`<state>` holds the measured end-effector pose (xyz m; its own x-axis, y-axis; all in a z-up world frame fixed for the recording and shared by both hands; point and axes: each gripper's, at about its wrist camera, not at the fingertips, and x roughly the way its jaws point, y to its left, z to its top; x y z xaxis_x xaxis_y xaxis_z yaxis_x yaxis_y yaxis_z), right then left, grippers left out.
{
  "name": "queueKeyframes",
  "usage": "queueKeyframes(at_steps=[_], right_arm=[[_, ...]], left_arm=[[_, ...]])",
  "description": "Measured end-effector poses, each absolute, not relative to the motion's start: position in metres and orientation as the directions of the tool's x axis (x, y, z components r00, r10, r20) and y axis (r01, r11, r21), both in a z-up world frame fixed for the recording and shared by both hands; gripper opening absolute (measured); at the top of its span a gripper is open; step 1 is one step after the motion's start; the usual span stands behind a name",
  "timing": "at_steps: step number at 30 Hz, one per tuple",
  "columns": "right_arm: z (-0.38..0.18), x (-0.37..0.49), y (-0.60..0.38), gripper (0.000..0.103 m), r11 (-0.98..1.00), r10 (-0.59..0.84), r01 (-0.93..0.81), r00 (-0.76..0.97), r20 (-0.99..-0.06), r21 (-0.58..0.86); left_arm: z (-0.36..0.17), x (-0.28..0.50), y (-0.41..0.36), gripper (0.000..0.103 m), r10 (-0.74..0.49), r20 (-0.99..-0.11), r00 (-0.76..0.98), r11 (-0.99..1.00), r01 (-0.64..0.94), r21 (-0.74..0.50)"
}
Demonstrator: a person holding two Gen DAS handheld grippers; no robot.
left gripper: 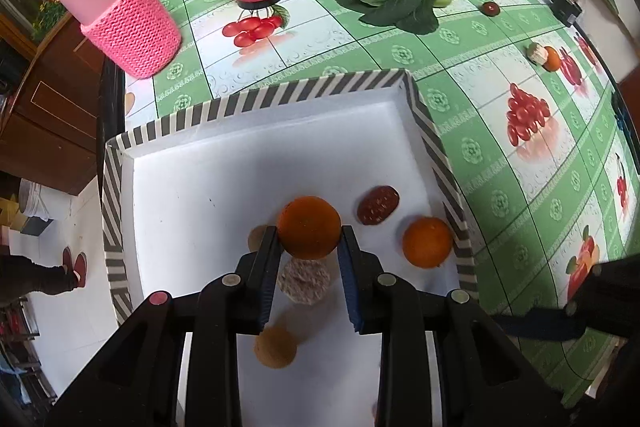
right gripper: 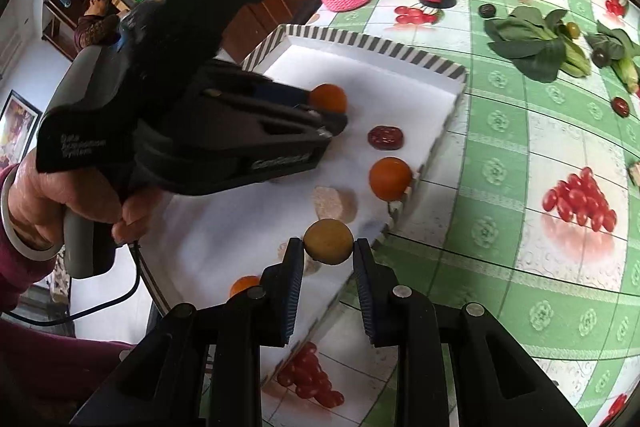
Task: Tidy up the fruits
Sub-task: 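Carry the orange and yellow fruit over the white tray, then open the right gripper to drop the yellow fruit while the left gripper releases the orange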
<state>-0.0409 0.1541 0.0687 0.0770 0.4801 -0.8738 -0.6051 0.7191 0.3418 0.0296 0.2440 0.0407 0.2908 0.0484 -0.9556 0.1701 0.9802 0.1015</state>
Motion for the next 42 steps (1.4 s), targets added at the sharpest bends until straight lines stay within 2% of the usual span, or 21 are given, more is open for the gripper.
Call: queueKeyframes(at_steps=[19,39,42], right_arm=[[0.046,-0.034,0.178,0.026,0.705,0.438,-0.627,0.020,-0.899,0.330],[0.024,-0.031,0.210,0.025,0.668,0.481,-0.632,-0.036,-0.876,0.392],[0.018,-0.030,0.214,0.029,0.671,0.484,-0.626,-0.036,-0.875,0.397]], left_arm=[[0.030,0.052,0.244,0.026,0.056,-0.954,0.293,0.981,0.163,0.108],[0.014,0.060,0.254,0.026,0.049,-0.960,0.275,0.986,0.142,0.091],[0.014,0.060,0.254,0.026,0.044,-0.960,0.277,0.986,0.143,0.087]])
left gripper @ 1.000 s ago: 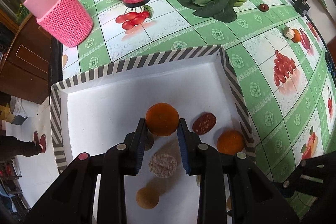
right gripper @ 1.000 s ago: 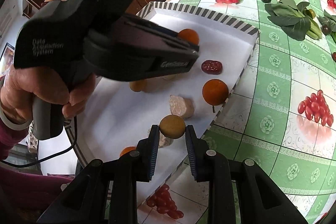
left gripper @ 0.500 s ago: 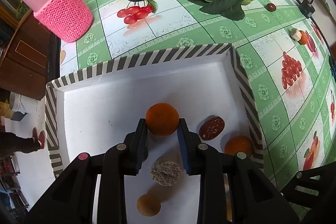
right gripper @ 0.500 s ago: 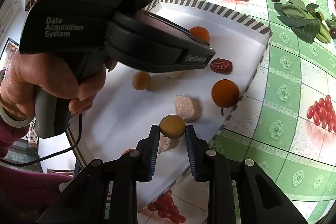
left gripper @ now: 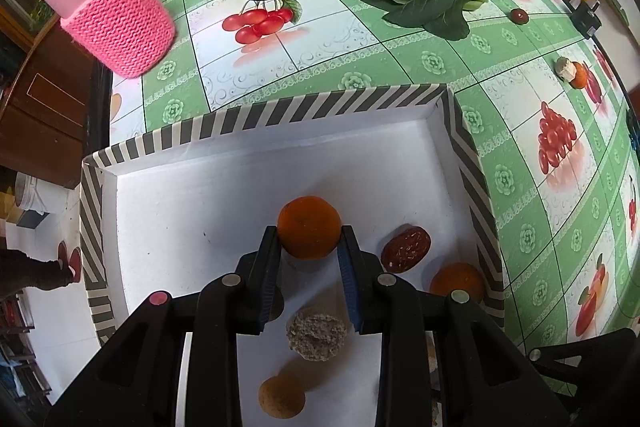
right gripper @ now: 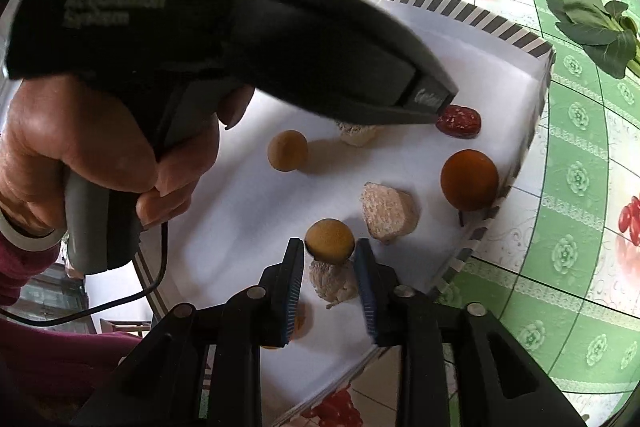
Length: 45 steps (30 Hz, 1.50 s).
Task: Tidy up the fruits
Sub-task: 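Open the right gripper to drop the yellow fruit while the left gripper releases the orange, then move both open grippers back over the table toward the remaining orange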
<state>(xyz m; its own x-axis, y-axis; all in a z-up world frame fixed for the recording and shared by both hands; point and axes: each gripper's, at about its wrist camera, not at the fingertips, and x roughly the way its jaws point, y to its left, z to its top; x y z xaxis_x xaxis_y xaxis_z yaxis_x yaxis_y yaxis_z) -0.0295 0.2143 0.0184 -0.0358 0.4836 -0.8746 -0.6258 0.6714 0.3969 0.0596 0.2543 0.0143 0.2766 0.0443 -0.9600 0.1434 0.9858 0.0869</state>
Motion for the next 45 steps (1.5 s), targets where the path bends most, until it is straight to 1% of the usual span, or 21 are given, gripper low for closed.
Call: queueKeyframes(at_steps=[2,4,8,10,11,12,15,17,18,20,21,22,24,30,33,36,45], right_arm=[[0.017,-0.027,0.212,0.033,0.677,0.508,-0.597,-0.041,-0.860,0.429],[0.016,-0.024,0.210,0.038,0.677,0.526,-0.580,-0.048,-0.849,0.452],[0.021,-0.023,0.205,0.039,0.677,0.537,-0.575,-0.042,-0.843,0.460],[0.024,-0.022,0.201,0.044,0.676,0.548,-0.567,-0.039,-0.835,0.470],[0.026,-0.021,0.199,0.045,0.679,0.551,-0.562,-0.034,-0.834,0.472],[0.028,-0.022,0.198,0.046,0.682,0.552,-0.558,-0.032,-0.833,0.473],[0.033,-0.020,0.192,0.047,0.689,0.554,-0.550,-0.020,-0.832,0.473],[0.034,-0.019,0.182,0.049,0.693,0.558,-0.543,-0.013,-0.830,0.474],[0.035,-0.017,0.176,0.047,0.691,0.565,-0.541,-0.010,-0.825,0.479],[0.039,-0.012,0.165,0.051,0.694,0.568,-0.537,0.001,-0.823,0.479],[0.040,-0.011,0.158,0.056,0.705,0.559,-0.535,0.015,-0.829,0.466],[0.042,-0.012,0.153,0.057,0.712,0.553,-0.533,0.025,-0.833,0.457],[0.053,-0.020,0.136,0.057,0.718,0.551,-0.529,0.035,-0.834,0.453],[0.057,-0.017,0.095,0.057,0.764,0.533,-0.477,0.086,-0.842,0.435],[0.057,-0.014,0.077,0.060,0.791,0.513,-0.444,0.107,-0.852,0.421],[0.054,-0.005,0.050,0.062,0.823,0.487,-0.398,0.125,-0.864,0.406],[0.050,0.000,0.007,0.062,0.874,0.437,-0.313,0.175,-0.882,0.371]], left_arm=[[0.015,0.059,0.255,0.027,0.041,-0.960,0.277,0.986,0.144,0.083],[0.015,0.059,0.255,0.027,0.041,-0.960,0.278,0.986,0.146,0.085],[0.015,0.058,0.256,0.028,0.039,-0.959,0.281,0.986,0.143,0.082],[0.015,0.058,0.256,0.042,0.041,-0.959,0.280,0.986,0.141,0.083],[0.015,0.057,0.257,0.057,0.039,-0.959,0.282,0.987,0.139,0.081],[0.015,0.057,0.256,0.066,0.038,-0.958,0.285,0.987,0.137,0.080],[0.016,0.055,0.254,0.073,0.051,-0.955,0.293,0.986,0.138,0.095],[0.017,0.054,0.251,0.074,0.060,-0.953,0.296,0.985,0.136,0.105],[0.018,0.054,0.250,0.074,0.059,-0.953,0.296,0.985,0.136,0.103],[0.021,0.053,0.247,0.074,0.061,-0.953,0.297,0.986,0.133,0.105],[0.023,0.053,0.246,0.074,0.063,-0.952,0.301,0.986,0.129,0.106],[0.025,0.053,0.245,0.074,0.063,-0.950,0.306,0.986,0.126,0.106],[0.029,0.052,0.243,0.074,0.066,-0.947,0.315,0.987,0.120,0.109],[0.047,0.046,0.230,0.074,0.049,-0.939,0.340,0.987,0.127,0.097],[0.052,0.047,0.220,0.074,0.021,-0.939,0.344,0.988,0.134,0.072],[0.053,0.051,0.205,0.074,-0.009,-0.940,0.342,0.988,0.151,0.045],[0.050,0.056,0.163,0.074,-0.052,-0.946,0.321,0.980,0.197,0.013]])
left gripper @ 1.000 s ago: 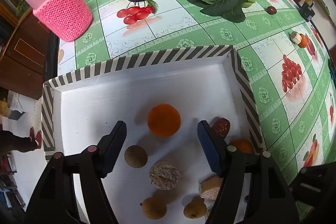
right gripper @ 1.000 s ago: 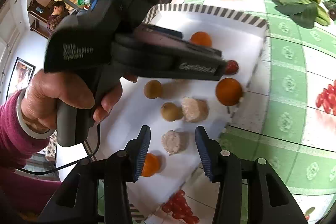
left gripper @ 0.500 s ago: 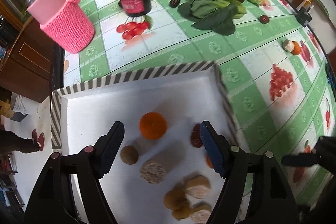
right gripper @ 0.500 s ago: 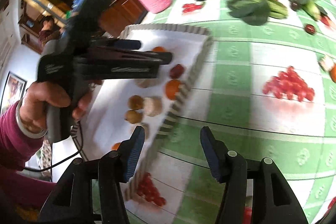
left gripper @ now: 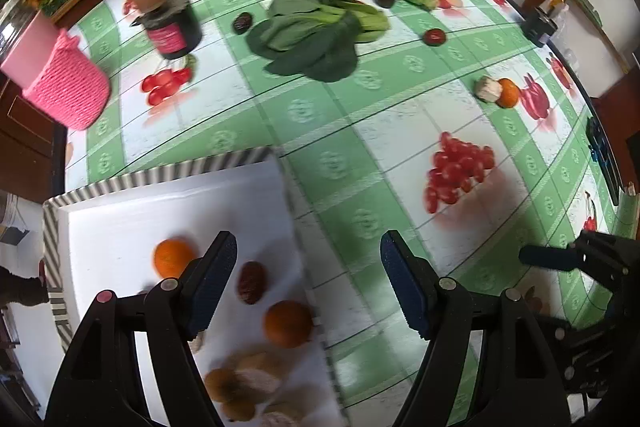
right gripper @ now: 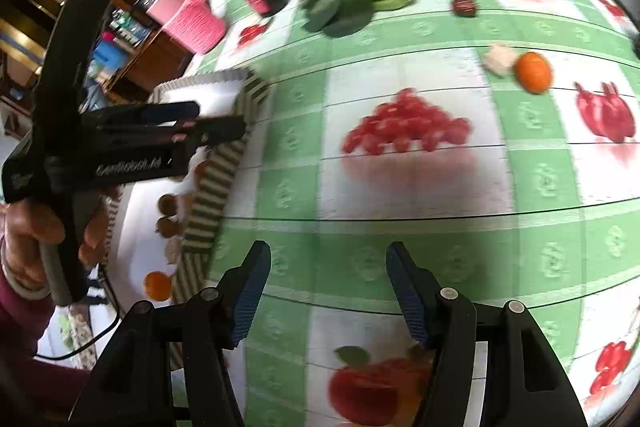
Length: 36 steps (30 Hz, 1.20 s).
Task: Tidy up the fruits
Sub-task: 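Move both open grippers back over the table toward the remaining orange, then grasp the orange with the right gripper while the left gripper grasps a tan square cake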
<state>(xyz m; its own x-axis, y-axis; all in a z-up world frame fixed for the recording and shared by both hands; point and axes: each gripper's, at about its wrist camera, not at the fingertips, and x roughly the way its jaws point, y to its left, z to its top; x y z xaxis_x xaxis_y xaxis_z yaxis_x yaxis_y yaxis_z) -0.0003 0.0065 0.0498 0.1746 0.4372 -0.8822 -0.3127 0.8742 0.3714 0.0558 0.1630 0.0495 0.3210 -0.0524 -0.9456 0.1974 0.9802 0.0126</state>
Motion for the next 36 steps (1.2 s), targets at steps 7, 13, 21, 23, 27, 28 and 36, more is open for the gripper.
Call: queueKeyframes(at_steps=[7,13,21,23,27,28,36], right_arm=[[0.053,0.018,-0.033,0.066,0.925,0.346,-0.257,0.272,-0.898,0.279],[0.050,0.049,-0.067,0.066,0.954,0.252,-0.247,0.362,-0.898,0.168],[0.043,0.091,-0.084,0.064,0.955,0.225,-0.269,0.381,-0.897,0.125],[0.041,0.098,-0.083,0.063,0.951,0.219,-0.288,0.383,-0.898,0.110],[0.041,0.114,-0.083,0.061,0.943,0.216,-0.320,0.382,-0.899,0.090],[0.040,0.116,-0.083,0.060,0.940,0.220,-0.328,0.380,-0.898,0.092],[0.033,0.131,-0.075,0.042,0.908,0.259,-0.404,0.332,-0.907,0.112]], left_arm=[[0.047,0.057,0.131,0.074,-0.093,-0.946,0.310,0.972,0.235,-0.018],[0.043,0.059,0.114,0.074,-0.098,-0.949,0.301,0.969,0.248,-0.021],[0.036,0.070,0.099,0.074,-0.101,-0.953,0.285,0.969,0.245,-0.030],[0.036,0.073,0.095,0.074,-0.103,-0.953,0.285,0.969,0.246,-0.031],[0.032,0.082,0.088,0.074,-0.102,-0.955,0.279,0.970,0.243,-0.033],[0.031,0.084,0.086,0.074,-0.103,-0.956,0.276,0.970,0.241,-0.035],[0.028,0.098,0.069,0.074,-0.110,-0.957,0.269,0.967,0.250,-0.040]])
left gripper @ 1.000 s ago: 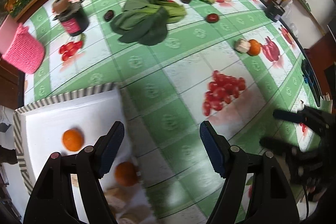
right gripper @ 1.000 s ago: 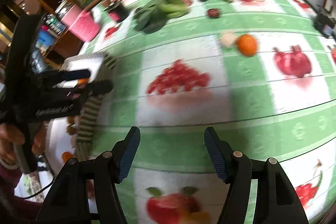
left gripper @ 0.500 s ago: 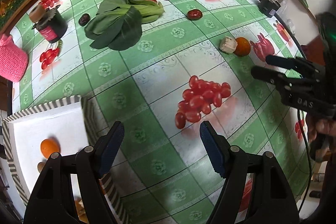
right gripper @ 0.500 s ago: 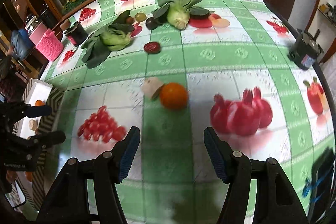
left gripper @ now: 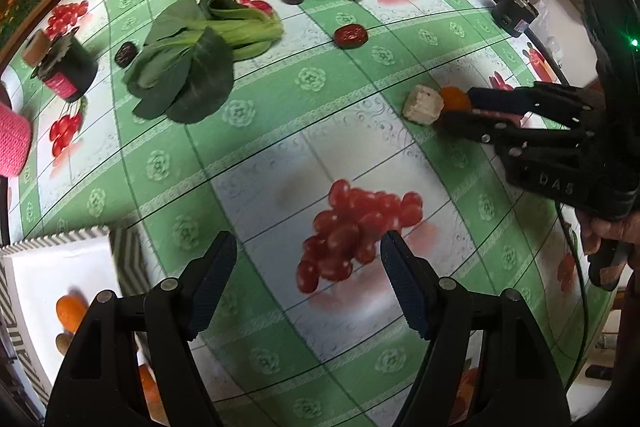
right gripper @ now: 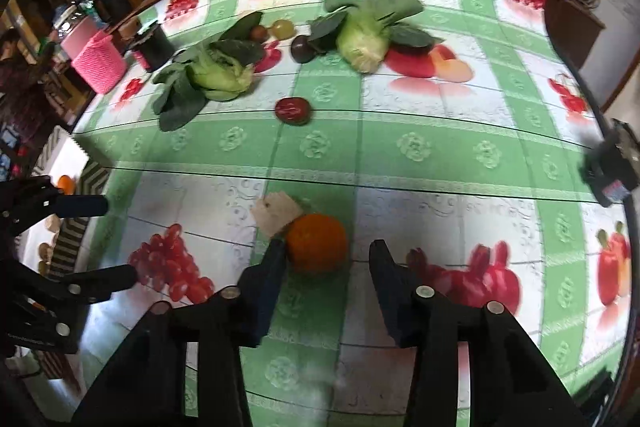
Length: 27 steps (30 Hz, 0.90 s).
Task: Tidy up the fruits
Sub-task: 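Grasp the orange with the right gripper while the left gripper grasps a tan square cake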
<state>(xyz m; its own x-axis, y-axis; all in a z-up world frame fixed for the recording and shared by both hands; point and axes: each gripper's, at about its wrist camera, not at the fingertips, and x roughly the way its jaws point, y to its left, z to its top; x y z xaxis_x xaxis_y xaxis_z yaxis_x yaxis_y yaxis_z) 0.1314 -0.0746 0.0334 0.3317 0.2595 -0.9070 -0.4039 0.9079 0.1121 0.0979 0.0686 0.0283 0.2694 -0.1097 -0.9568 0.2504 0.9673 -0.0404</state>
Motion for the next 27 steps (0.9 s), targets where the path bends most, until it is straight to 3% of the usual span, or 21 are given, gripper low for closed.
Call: queueKeyframes(at_steps=[3,27], right_arm=[[0.033,0.131,-0.070,0.033,0.896,0.274,-0.427,0.322,-0.906,0.119],[0.039,0.093,-0.131,0.032,0.937,0.315,-0.258,0.344,-0.884,0.234]], left_arm=[[0.029,0.102,0.060,0.074,-0.117,-0.956,0.270,0.965,0.258,-0.045],[0.017,0.149,-0.014,0.074,-0.139,-0.941,0.310,0.945,0.324,-0.033]])
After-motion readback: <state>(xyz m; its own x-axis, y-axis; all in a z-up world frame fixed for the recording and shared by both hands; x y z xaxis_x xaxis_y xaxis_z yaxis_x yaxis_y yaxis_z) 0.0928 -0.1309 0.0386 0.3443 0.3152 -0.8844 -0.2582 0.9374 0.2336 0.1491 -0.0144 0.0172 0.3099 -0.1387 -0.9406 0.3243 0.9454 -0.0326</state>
